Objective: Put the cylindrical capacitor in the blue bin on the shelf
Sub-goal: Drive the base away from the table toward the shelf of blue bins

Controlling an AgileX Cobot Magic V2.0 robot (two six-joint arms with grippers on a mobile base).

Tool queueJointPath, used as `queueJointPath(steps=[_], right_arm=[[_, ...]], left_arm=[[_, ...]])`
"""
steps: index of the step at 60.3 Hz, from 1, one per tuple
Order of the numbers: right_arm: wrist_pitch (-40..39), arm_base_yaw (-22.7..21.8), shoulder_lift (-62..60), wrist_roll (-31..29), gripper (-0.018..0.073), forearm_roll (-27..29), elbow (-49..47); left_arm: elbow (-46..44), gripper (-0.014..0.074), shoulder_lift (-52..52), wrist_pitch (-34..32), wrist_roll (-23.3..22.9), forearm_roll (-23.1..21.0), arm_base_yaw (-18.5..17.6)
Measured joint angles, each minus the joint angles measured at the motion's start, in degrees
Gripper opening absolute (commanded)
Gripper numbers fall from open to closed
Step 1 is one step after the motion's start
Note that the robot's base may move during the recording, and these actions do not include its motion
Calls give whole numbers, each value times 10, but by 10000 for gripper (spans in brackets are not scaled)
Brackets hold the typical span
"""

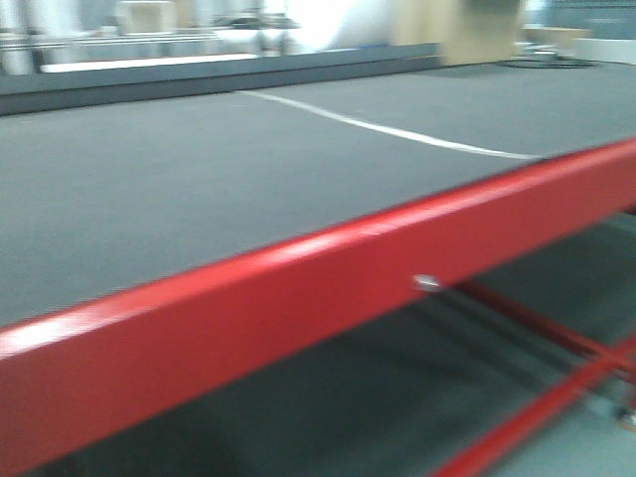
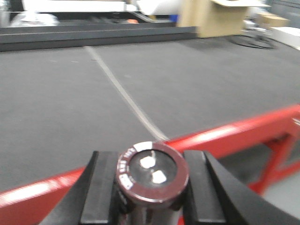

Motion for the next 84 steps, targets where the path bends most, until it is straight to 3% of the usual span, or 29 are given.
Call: queueJointPath(steps=[84], right_arm=[[0,0,-2,0,-162,0,0]], left_arm=[[2,-111,-2,-2,0,-1,0]])
